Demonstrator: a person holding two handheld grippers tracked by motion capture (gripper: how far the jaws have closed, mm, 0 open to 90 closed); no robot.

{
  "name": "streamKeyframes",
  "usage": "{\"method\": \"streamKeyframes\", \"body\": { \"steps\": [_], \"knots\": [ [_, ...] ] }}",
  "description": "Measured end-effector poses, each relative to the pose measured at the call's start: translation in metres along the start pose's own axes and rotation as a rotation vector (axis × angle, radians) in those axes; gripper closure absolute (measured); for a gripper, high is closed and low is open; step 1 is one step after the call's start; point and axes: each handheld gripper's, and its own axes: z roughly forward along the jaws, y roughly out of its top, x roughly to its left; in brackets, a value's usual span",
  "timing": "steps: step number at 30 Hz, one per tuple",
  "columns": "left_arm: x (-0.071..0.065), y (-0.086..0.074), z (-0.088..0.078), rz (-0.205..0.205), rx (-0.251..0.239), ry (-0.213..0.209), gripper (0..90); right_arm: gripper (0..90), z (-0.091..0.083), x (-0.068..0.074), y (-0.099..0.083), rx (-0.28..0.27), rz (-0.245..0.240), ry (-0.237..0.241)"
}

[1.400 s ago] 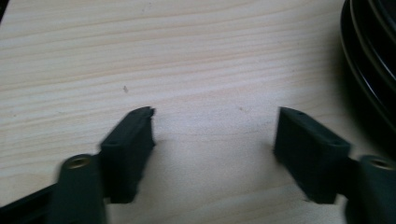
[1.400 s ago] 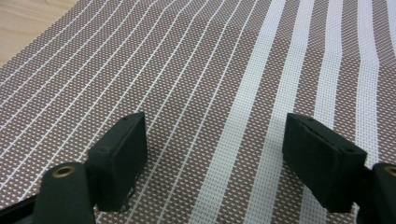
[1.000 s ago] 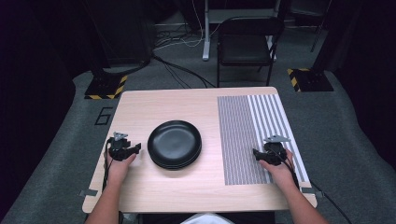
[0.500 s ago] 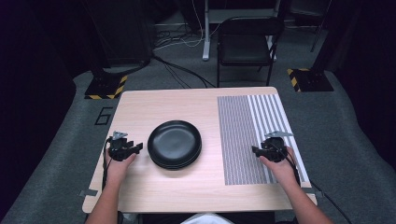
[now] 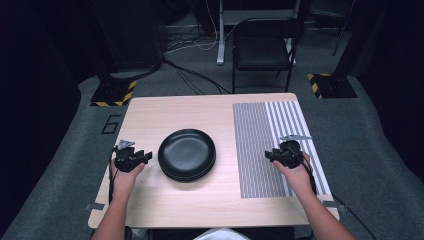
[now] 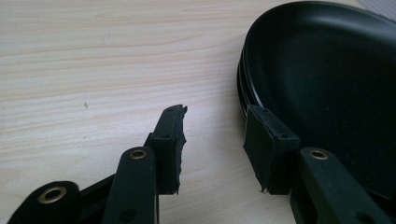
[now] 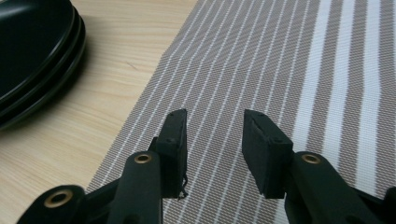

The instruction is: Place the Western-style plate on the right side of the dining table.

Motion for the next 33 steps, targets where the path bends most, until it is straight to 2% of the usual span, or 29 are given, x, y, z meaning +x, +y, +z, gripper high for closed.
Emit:
{"method": "streamKeyframes", "body": {
  "steps": [2,8,13,18,24,28,33],
  "knots": [
    [0.000,0.001,-0.002,-0.014,-0.011,-0.014,55.5,61.2,0.003,0.004,0.002,0.004,-0.002,0.018],
    [-0.001,0.002,-0.004,-0.021,-0.030,-0.019,54.2,61.9,0.011,0.017,0.008,0.005,-0.006,0.048],
    [-0.002,0.003,-0.006,-0.009,-0.031,-0.025,54.0,62.3,0.018,0.029,0.014,0.000,-0.019,0.064],
    [-0.003,0.004,-0.007,-0.012,-0.032,-0.038,53.9,59.2,0.023,0.037,0.017,-0.024,0.005,0.104],
    [-0.004,0.004,-0.008,-0.013,-0.035,-0.036,54.1,58.1,0.030,0.045,0.020,-0.032,0.016,0.105],
    [-0.007,0.004,-0.006,-0.016,-0.032,-0.050,54.3,56.2,0.035,0.050,0.024,-0.044,0.022,0.112],
    [-0.008,0.005,-0.006,-0.017,-0.031,-0.058,54.4,54.0,0.041,0.060,0.026,-0.056,-0.001,0.142]
  ]
}}
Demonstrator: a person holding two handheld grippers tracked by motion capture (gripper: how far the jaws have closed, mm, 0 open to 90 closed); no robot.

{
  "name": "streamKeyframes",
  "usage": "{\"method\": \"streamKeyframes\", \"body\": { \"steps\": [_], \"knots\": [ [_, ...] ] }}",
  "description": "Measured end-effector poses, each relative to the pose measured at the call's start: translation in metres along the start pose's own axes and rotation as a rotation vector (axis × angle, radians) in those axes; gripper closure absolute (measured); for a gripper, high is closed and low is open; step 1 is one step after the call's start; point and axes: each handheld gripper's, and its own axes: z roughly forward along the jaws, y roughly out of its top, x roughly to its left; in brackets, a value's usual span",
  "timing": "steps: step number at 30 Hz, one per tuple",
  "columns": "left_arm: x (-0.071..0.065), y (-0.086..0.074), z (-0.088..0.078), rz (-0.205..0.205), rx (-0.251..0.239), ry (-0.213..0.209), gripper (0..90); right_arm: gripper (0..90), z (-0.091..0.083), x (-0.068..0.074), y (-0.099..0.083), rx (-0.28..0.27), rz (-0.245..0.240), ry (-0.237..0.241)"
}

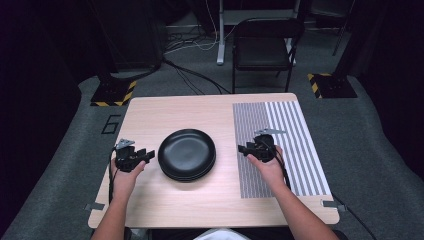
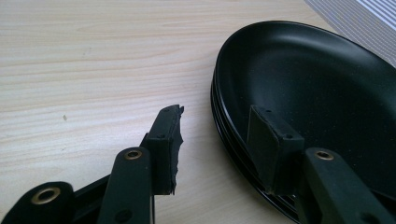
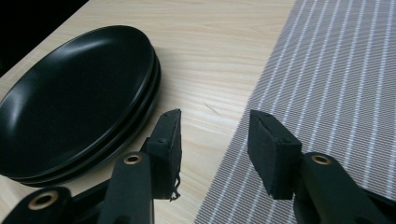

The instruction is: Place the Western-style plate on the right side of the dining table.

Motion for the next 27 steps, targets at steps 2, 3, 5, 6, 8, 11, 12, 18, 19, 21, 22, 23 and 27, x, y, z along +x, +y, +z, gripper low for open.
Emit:
{"method": "streamKeyframes", "body": {
  "steps": [2,3,5,6,8,11,12,18,19,21,22,23,27],
  "knots": [
    [0.000,0.000,0.000,-0.013,0.004,-0.014,54.9,53.7,0.004,0.004,0.000,0.000,-0.006,0.005],
    [-0.001,0.000,0.001,-0.029,0.005,-0.022,55.4,53.3,0.005,0.006,0.000,0.001,-0.009,0.008],
    [-0.002,0.000,0.002,-0.045,0.006,-0.033,55.8,52.9,0.010,0.010,0.000,0.009,-0.009,0.012],
    [-0.002,0.000,0.002,-0.043,0.018,-0.034,56.7,52.4,0.012,0.012,-0.001,0.011,-0.006,0.014],
    [-0.004,0.000,0.003,-0.045,0.026,-0.033,58.2,52.1,0.017,0.015,0.000,0.010,-0.008,0.020],
    [-0.004,0.000,0.005,-0.040,0.033,-0.032,60.4,52.1,0.022,0.021,0.000,0.021,-0.018,0.021],
    [-0.004,0.000,0.005,-0.046,0.038,-0.033,60.7,52.1,0.024,0.022,0.001,0.022,-0.022,0.022],
    [-0.004,0.000,0.008,-0.105,0.040,-0.062,65.7,54.6,0.033,0.031,-0.001,0.033,-0.033,0.028],
    [-0.004,0.000,0.009,-0.116,0.045,-0.066,66.5,55.6,0.035,0.032,-0.001,0.033,-0.027,0.028],
    [-0.003,0.000,0.011,-0.126,0.059,-0.068,69.7,57.7,0.037,0.034,-0.001,0.034,-0.005,0.039],
    [-0.002,0.001,0.011,-0.134,0.065,-0.066,70.3,58.5,0.038,0.035,0.000,0.029,0.003,0.043],
    [-0.002,0.001,0.012,-0.141,0.069,-0.064,71.7,59.2,0.040,0.036,0.000,0.029,0.006,0.044],
    [0.001,0.002,0.014,-0.185,0.079,-0.075,73.9,62.1,0.044,0.040,0.003,0.044,0.032,0.046]
  ]
}}
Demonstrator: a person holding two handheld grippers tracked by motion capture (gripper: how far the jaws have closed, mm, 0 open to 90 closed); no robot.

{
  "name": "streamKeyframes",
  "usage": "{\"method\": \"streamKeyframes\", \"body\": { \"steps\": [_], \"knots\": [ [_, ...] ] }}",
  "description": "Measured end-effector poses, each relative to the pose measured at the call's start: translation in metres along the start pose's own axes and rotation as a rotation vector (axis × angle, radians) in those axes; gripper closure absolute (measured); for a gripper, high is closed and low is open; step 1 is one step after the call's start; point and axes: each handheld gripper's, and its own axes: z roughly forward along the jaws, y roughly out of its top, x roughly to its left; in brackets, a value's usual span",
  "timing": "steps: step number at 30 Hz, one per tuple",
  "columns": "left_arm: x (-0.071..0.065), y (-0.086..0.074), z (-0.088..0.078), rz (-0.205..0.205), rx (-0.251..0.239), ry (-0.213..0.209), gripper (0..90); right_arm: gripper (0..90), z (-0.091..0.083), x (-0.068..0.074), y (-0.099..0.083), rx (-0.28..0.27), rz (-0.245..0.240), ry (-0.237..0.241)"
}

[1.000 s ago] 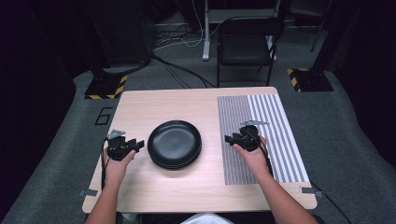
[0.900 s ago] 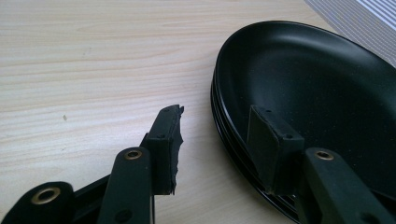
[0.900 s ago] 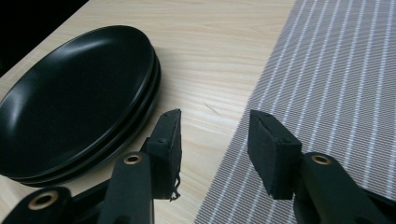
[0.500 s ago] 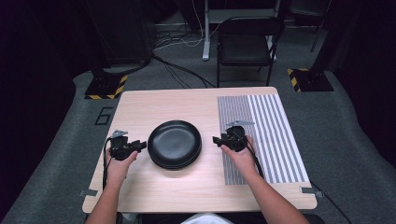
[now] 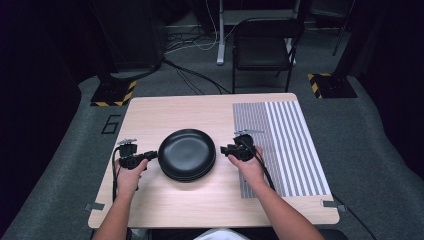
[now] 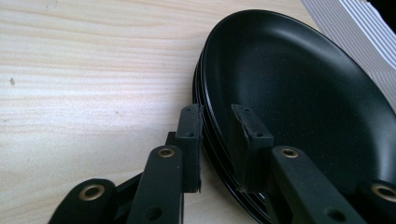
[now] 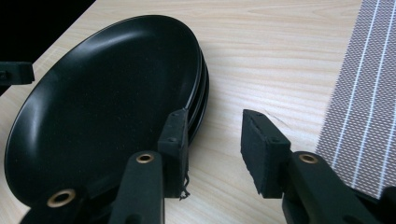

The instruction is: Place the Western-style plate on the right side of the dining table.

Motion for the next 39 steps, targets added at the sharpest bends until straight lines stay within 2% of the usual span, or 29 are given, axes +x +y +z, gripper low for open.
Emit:
{"method": "streamKeyframes", "body": {
  "steps": [2,5,10,14,18,29,33,35,38,39],
  "knots": [
    [0.001,0.000,0.001,-0.021,0.007,-0.011,74.2,63.3,0.002,0.001,0.002,0.002,0.004,0.005],
    [0.000,0.000,0.005,-0.028,0.018,-0.019,75.1,65.1,0.006,0.004,0.003,0.014,0.042,0.021],
    [-0.002,0.000,0.009,-0.052,0.028,-0.040,77.6,66.8,0.011,0.004,0.003,0.031,0.074,0.037],
    [0.000,0.000,0.010,-0.057,0.031,-0.041,79.2,66.8,0.015,0.002,0.002,0.041,0.092,0.035],
    [0.003,0.000,0.010,-0.084,0.028,-0.057,80.2,66.4,0.018,0.002,0.002,0.048,0.103,0.048],
    [0.002,-0.002,0.013,-0.084,0.025,-0.055,80.1,68.8,0.026,0.005,0.000,0.060,0.134,0.084],
    [0.001,-0.002,0.013,-0.082,0.027,-0.071,81.1,71.5,0.029,0.006,-0.001,0.074,0.140,0.097],
    [-0.001,-0.002,0.013,-0.066,0.033,-0.058,81.0,72.4,0.031,0.008,-0.002,0.082,0.148,0.098],
    [-0.002,-0.002,0.013,-0.062,0.029,-0.048,81.0,73.1,0.032,0.007,-0.003,0.086,0.152,0.099],
    [-0.003,-0.002,0.013,-0.060,0.030,-0.045,80.9,73.2,0.032,0.008,-0.003,0.100,0.169,0.101]
  ]
}}
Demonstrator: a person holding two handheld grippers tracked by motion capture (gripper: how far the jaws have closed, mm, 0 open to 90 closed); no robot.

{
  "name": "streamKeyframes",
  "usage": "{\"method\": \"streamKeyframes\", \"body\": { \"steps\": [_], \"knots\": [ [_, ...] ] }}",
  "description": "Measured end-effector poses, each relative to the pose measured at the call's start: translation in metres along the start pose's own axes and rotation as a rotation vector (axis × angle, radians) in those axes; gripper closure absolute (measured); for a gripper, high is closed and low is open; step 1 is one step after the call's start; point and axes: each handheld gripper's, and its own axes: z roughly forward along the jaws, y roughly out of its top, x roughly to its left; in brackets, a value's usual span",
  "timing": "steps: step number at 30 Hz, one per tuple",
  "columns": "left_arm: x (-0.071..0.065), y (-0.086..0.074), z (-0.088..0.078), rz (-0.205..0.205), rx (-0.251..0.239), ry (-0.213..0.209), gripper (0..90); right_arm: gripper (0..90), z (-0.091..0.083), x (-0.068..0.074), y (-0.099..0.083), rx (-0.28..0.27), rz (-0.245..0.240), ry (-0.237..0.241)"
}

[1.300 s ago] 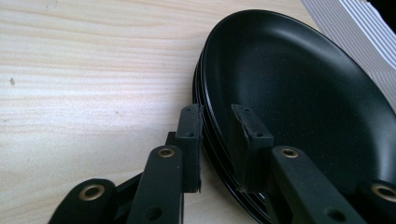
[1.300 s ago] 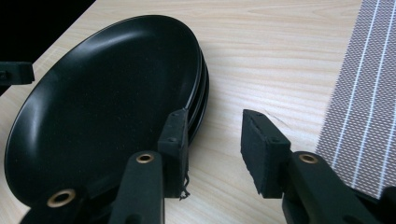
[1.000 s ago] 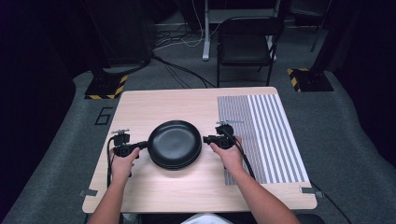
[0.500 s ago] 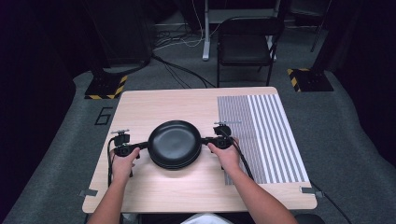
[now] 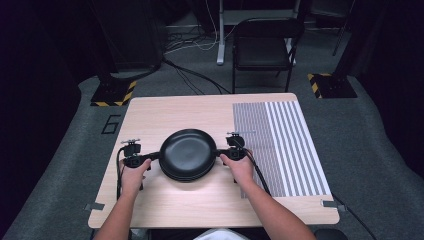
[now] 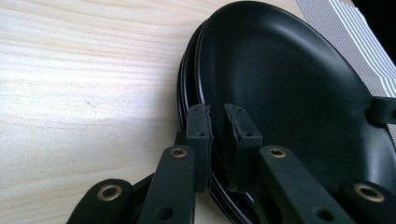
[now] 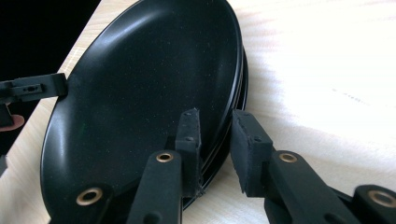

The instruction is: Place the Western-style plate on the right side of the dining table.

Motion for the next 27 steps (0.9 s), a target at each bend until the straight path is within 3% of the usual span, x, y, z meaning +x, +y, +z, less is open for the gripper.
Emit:
{"method": "streamKeyframes", "body": {
  "steps": [6,11,27],
  "knots": [
    [0.001,0.000,0.001,-0.021,-0.008,-0.010,81.2,74.1,0.003,-0.002,0.000,-0.001,0.027,0.013],
    [-0.001,0.001,0.002,-0.009,-0.005,0.005,81.4,75.3,0.001,-0.002,0.000,0.001,0.076,0.014],
    [-0.009,-0.001,0.012,-0.044,-0.020,0.003,80.8,76.6,-0.009,-0.007,0.005,-0.052,0.083,0.002]
  ]
}}
